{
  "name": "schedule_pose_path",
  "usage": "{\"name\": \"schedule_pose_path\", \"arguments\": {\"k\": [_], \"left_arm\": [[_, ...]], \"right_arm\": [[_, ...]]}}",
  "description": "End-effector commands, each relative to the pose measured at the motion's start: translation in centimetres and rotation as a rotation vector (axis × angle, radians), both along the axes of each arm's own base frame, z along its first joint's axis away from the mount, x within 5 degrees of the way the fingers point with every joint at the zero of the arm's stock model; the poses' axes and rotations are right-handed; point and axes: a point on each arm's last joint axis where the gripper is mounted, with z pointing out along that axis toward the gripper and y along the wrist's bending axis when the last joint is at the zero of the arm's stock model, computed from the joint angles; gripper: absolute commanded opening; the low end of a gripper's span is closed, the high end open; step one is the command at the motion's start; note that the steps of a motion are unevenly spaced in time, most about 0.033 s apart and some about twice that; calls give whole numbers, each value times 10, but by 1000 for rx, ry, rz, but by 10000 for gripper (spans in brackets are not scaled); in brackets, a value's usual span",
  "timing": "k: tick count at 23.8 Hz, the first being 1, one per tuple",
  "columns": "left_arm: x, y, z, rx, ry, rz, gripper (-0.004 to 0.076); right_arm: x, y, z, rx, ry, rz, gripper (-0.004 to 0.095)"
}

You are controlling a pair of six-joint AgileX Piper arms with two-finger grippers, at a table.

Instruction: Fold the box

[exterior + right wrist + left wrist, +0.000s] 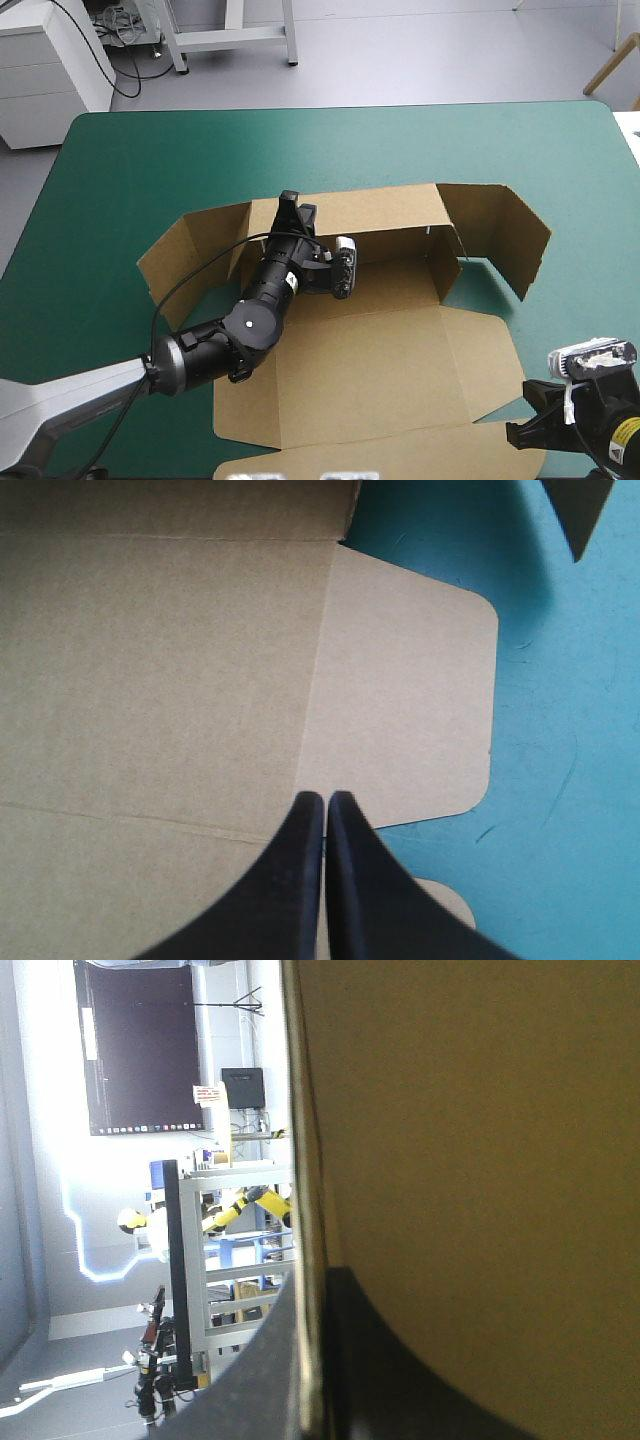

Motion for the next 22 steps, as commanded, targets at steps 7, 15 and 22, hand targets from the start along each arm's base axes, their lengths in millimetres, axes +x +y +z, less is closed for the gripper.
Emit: {"name": "schedule_pose_path", "arguments": {"k": [7, 15, 22], "left_arm": [[-13, 4, 24, -12, -85, -101, -10], [-21, 11, 13, 33, -87, -87, -10], [-21, 13, 14, 66, -106, -89, -10]], "right_arm": [[4, 2, 9, 22, -61, 3, -4], [5, 2, 11, 34, -82, 5, -4], [7, 4, 14, 71, -110, -8, -3]]}}
